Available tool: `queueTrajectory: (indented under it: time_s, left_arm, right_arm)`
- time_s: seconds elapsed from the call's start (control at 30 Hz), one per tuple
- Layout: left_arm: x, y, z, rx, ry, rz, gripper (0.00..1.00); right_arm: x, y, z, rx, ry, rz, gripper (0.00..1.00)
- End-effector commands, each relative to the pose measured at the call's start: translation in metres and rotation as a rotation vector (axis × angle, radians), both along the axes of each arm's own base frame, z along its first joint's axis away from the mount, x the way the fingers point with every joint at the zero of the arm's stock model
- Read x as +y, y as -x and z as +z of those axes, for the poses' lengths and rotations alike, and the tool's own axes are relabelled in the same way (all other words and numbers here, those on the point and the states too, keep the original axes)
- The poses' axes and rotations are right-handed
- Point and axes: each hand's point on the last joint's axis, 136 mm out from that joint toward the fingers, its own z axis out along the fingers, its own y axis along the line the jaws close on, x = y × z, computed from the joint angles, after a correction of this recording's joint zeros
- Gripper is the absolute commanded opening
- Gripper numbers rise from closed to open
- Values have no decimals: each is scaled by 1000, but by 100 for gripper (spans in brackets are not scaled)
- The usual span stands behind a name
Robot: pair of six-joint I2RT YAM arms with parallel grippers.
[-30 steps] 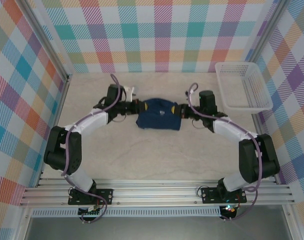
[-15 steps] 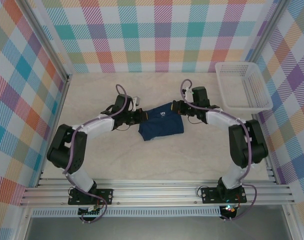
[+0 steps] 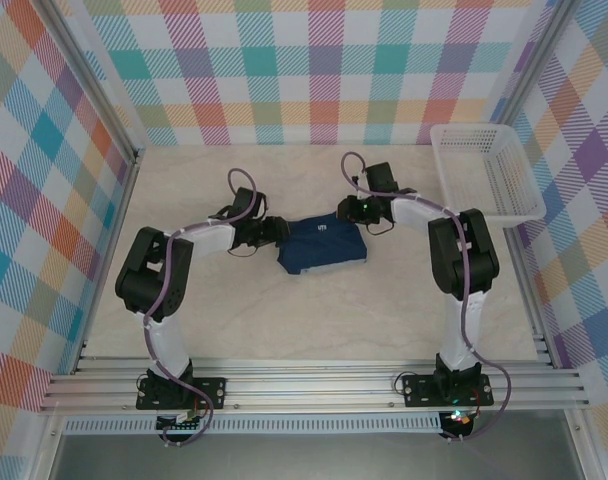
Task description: Fold the inside-out t-shirt
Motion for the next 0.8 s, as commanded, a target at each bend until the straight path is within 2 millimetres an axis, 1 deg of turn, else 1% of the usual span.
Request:
queueTrajectory:
  time_s: [0.0, 0.07, 0.13, 0.2, 0.27, 0.33, 0.4, 0.47, 0.53, 0.67, 0.77]
  left_arm:
    - [21, -11, 27, -80, -73, 53, 54]
    - [28, -2, 39, -101, -79, 71, 60]
    - [25, 9, 50, -119, -35, 52, 64]
    - [10, 23, 60, -126, 34, -5, 68]
    - [-11, 40, 65, -116, 91, -88, 69]
    - [-30, 52, 64, -88, 133, -149, 69]
    - [-43, 56, 61, -73, 158, -185, 68]
    - [-53, 56, 54, -54, 173, -207, 67]
    - [-57, 55, 41, -22, 165, -215, 67]
    - [-49, 56, 9, 31, 91, -202, 66]
    - [-40, 68, -11, 65, 52, -207, 66]
  right_arm:
    - [-26, 4, 29, -58, 132, -4, 39]
    - [-30, 17, 40, -81, 139, 10, 42]
    - [-29, 34, 46, -88, 113, 31, 45]
    - [-23, 51, 49, -78, 66, 63, 47]
    - [-10, 68, 50, -65, 10, 107, 49]
    - [6, 78, 46, -35, -47, 142, 49]
    - [18, 81, 38, 1, -78, 150, 47]
    - [25, 80, 26, 47, -102, 144, 43]
    - [24, 77, 9, 98, -85, 116, 40]
    - [5, 79, -24, 180, 31, 53, 34]
    - [-9, 90, -38, 226, 82, 25, 33]
